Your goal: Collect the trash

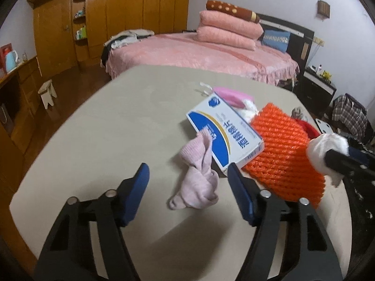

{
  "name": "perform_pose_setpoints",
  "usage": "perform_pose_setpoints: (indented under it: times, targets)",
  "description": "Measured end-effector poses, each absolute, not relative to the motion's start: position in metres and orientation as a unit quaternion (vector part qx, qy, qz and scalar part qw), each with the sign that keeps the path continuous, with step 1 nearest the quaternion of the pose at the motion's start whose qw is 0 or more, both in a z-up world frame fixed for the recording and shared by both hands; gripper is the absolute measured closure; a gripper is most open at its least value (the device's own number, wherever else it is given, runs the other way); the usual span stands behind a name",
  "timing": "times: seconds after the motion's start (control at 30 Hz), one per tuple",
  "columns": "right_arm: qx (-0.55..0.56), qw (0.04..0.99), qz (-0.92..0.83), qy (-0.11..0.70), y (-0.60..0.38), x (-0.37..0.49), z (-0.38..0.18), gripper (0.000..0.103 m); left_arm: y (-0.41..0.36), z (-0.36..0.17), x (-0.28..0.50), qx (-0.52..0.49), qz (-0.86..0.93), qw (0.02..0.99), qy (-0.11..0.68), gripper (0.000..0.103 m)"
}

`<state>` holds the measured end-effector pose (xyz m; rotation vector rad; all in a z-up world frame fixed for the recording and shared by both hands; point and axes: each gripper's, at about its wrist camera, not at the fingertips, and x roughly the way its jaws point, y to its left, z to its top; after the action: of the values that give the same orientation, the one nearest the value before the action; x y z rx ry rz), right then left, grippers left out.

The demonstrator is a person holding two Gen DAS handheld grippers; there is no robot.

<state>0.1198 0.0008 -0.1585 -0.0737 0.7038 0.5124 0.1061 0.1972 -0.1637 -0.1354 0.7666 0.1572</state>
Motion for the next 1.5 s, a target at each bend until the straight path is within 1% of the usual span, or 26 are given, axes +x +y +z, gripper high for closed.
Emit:
perform_pose_setpoints:
  times: [0.03, 0.07, 0.1, 0.13, 0.17, 0.23, 0.3, 0.4, 0.57, 0.63, 0.77, 0.97, 1.0, 1.07, 1.1, 1.13, 1.17, 1.2, 1.23, 1.27, 1.3, 1.43, 1.47, 1.5]
  targets:
    - [-0.036, 0.906, 0.247, 0.34, 0.0, 0.12, -0.158, 0.068, 0.197, -0.167, 0.108, -0.068, 0.075, 0.92, 0.379, 0.048]
    - [-0.036, 0.907, 0.246, 0.339, -0.001, 0.121, -0.158, 0.068, 0.197, -0.17, 0.111, -0.071, 0.073, 0.917, 0.386, 0.052]
    - [-0.036, 0.908, 0.246, 0.338, -0.002, 0.121, -0.158, 0.068, 0.197, -0.173, 0.114, -0.075, 0.068, 0.914, 0.394, 0.062]
    - [-0.035, 0.908, 0.246, 0.337, -0.003, 0.12, -0.157, 0.068, 0.197, -0.174, 0.114, -0.08, 0.061, 0.913, 0.396, 0.067]
    - [-0.034, 0.908, 0.246, 0.337, -0.005, 0.12, -0.157, 0.068, 0.197, -0.174, 0.114, -0.086, 0.05, 0.914, 0.394, 0.074]
    - [-0.032, 0.909, 0.246, 0.335, -0.007, 0.12, -0.155, 0.068, 0.197, -0.169, 0.11, -0.082, 0.055, 0.916, 0.389, 0.079]
    - [-0.031, 0.91, 0.247, 0.331, -0.01, 0.12, -0.153, 0.068, 0.197, -0.164, 0.107, -0.083, 0.057, 0.918, 0.384, 0.081]
    - [-0.028, 0.913, 0.248, 0.322, -0.014, 0.119, -0.146, 0.068, 0.2, -0.149, 0.097, -0.091, 0.059, 0.923, 0.369, 0.1]
    - [-0.018, 0.917, 0.251, 0.311, -0.023, 0.118, -0.135, 0.068, 0.199, -0.114, 0.08, -0.087, 0.058, 0.937, 0.335, 0.1]
    - [-0.017, 0.918, 0.252, 0.305, -0.025, 0.116, -0.131, 0.068, 0.196, -0.109, 0.077, -0.08, 0.056, 0.939, 0.33, 0.1]
    - [-0.022, 0.917, 0.252, 0.308, -0.027, 0.115, -0.135, 0.068, 0.195, -0.123, 0.078, -0.078, 0.061, 0.932, 0.348, 0.1]
    - [-0.032, 0.907, 0.252, 0.337, -0.025, 0.111, -0.157, 0.068, 0.198, -0.151, 0.074, -0.069, 0.074, 0.92, 0.378, 0.098]
    - [-0.034, 0.904, 0.254, 0.341, -0.023, 0.112, -0.161, 0.068, 0.199, -0.153, 0.074, -0.07, 0.075, 0.919, 0.38, 0.096]
    - [-0.035, 0.901, 0.256, 0.348, -0.02, 0.112, -0.167, 0.068, 0.2, -0.16, 0.073, -0.07, 0.075, 0.916, 0.389, 0.082]
    - [-0.036, 0.9, 0.257, 0.351, -0.018, 0.113, -0.17, 0.068, 0.202, -0.163, 0.073, -0.07, 0.076, 0.915, 0.389, 0.07]
    - [-0.038, 0.898, 0.259, 0.353, -0.016, 0.113, -0.172, 0.068, 0.203, -0.165, 0.072, -0.073, 0.076, 0.915, 0.389, 0.063]
    - [-0.039, 0.898, 0.259, 0.354, -0.015, 0.112, -0.173, 0.068, 0.204, -0.165, 0.072, -0.077, 0.073, 0.915, 0.388, 0.062]
    - [-0.041, 0.897, 0.26, 0.355, -0.013, 0.113, -0.174, 0.068, 0.205, -0.166, 0.072, -0.081, 0.071, 0.916, 0.387, 0.059]
    - [-0.041, 0.897, 0.26, 0.355, -0.013, 0.113, -0.174, 0.068, 0.205, -0.165, 0.074, -0.083, 0.07, 0.916, 0.385, 0.049]
    - [-0.041, 0.897, 0.26, 0.355, -0.013, 0.114, -0.174, 0.068, 0.205, -0.165, 0.075, -0.085, 0.071, 0.917, 0.384, 0.045]
    - [-0.042, 0.897, 0.259, 0.355, -0.013, 0.115, -0.174, 0.068, 0.205, -0.164, 0.078, -0.085, 0.071, 0.918, 0.382, 0.043]
    - [-0.041, 0.898, 0.255, 0.357, -0.014, 0.118, -0.175, 0.068, 0.204, -0.169, 0.097, -0.081, 0.075, 0.913, 0.393, 0.043]
    - [-0.04, 0.898, 0.254, 0.357, -0.014, 0.119, -0.175, 0.068, 0.204, -0.171, 0.101, -0.079, 0.077, 0.91, 0.399, 0.044]
    - [-0.04, 0.898, 0.254, 0.357, -0.014, 0.119, -0.174, 0.068, 0.203, -0.177, 0.108, -0.079, 0.073, 0.906, 0.41, 0.05]
